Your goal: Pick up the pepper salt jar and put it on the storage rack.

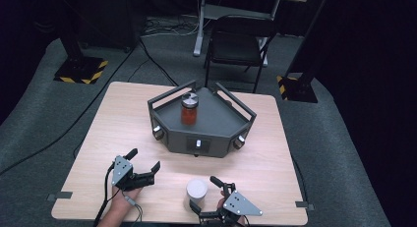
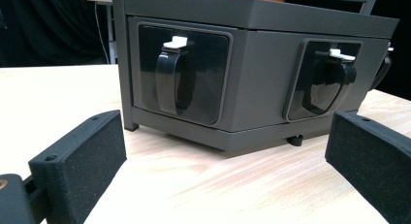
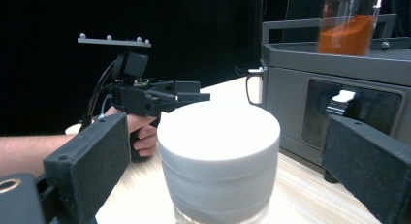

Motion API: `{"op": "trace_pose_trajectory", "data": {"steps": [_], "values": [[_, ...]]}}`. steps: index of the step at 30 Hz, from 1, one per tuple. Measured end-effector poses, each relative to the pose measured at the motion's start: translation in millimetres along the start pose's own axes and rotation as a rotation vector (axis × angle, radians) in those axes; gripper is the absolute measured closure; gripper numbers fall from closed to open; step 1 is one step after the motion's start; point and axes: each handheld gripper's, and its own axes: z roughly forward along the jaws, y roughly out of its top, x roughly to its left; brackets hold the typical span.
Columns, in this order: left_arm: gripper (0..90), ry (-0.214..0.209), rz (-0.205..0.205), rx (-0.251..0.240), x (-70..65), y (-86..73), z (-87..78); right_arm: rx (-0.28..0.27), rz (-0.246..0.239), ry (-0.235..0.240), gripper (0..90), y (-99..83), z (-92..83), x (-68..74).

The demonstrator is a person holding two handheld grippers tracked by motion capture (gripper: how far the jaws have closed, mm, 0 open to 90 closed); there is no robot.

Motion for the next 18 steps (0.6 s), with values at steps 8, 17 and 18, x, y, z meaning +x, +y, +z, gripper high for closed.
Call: {"op": "trace_pose_trajectory", "data": {"steps": [8,17,18], "values": [[0.6,-0.001,-0.003,-0.001,0.5,-0.1,-0.2,0.007,0.009,0.016,4.8,-3.0,11.9,-0.6],[0.6,-0.003,-0.004,-0.001,1.1,-0.1,0.1,0.020,0.006,0.022,5.9,-0.4,19.2,-1.0],[0.6,-0.003,-0.004,-0.001,1.1,-0.1,0.1,0.020,0.006,0.023,6.0,-0.3,19.5,-1.2]]}}
